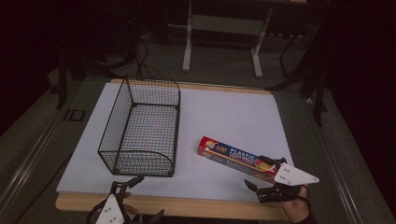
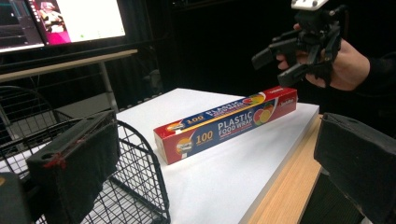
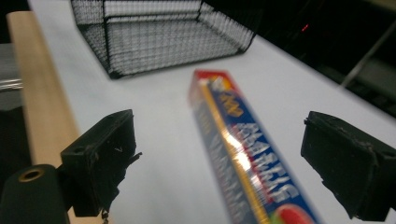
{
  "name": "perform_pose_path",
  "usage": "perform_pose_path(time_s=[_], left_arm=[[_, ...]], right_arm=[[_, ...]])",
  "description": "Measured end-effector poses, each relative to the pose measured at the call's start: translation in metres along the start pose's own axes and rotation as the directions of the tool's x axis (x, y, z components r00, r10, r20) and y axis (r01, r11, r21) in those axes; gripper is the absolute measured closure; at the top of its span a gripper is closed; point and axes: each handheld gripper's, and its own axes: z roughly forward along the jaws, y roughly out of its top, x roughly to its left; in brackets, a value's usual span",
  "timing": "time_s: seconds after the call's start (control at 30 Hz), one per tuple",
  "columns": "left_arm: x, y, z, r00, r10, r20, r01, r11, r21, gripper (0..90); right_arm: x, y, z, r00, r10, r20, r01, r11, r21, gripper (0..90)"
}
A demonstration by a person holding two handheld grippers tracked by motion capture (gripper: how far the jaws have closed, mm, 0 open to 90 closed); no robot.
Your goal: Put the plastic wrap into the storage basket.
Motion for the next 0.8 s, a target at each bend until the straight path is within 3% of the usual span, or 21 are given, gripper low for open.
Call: perform_pose_path(time_s=[0.1, 0.33, 0.43, 0.47, 0.63, 0.67, 0.7, 0.73, 0.8], left_arm=[[0.000, 0.000, 0.000, 1.0000, -0.002, 0.004, 0.002, 1.0000, -0.001, 1.0], [0.000, 0.000, 0.000, 1.0000, -0.005, 0.000, 0.005, 1.0000, -0.005, 1.0], [0.001, 0.000, 0.000, 1.0000, -0.001, -0.001, 0.001, 1.0000, -0.001, 1.0], [0.001, 0.000, 0.000, 1.0000, -0.002, 0.000, 0.002, 1.0000, -0.002, 1.0], [0.001, 0.000, 0.000, 1.0000, -0.008, 0.004, 0.008, 1.0000, -0.003, 1.0], [0.001, 0.000, 0.000, 0.9999, -0.009, 0.005, 0.009, 1.0000, -0.001, 0.9], [0.001, -0.001, 0.000, 0.9999, -0.011, 0.006, 0.011, 0.9999, 0.001, 0.9], [0.001, -0.001, 0.001, 0.9999, -0.014, 0.009, 0.014, 0.9999, 0.002, 0.9], [0.001, -0.001, 0.001, 0.9998, -0.016, 0.011, 0.016, 0.9999, 0.004, 0.9]], right_arm=[[-0.004, 0.007, -0.005, 0.9983, -0.059, -0.004, 0.058, 0.997, -0.058, 10.8], [-0.013, 0.013, -0.006, 0.9982, -0.059, -0.009, 0.058, 0.997, -0.049, 14.5], [-0.018, 0.018, -0.003, 0.9990, -0.033, -0.031, 0.034, 0.999, 0.011, 14.5], [-0.020, 0.020, 0.000, 0.9989, -0.033, -0.032, 0.034, 0.999, 0.033, 10.8], [-0.030, 0.023, 0.006, 0.9983, -0.024, -0.053, 0.027, 0.998, 0.052, 9.6], [-0.032, 0.023, 0.007, 0.9986, -0.027, -0.045, 0.029, 0.998, 0.058, 9.7], [-0.036, 0.024, 0.009, 0.9993, -0.037, 0.008, 0.037, 0.996, 0.082, 9.7], [-0.038, 0.024, 0.010, 0.9986, -0.050, 0.018, 0.048, 0.994, 0.097, 9.6], [-0.044, 0.023, 0.013, 0.9990, -0.043, -0.004, 0.044, 0.992, 0.121, 9.5]])
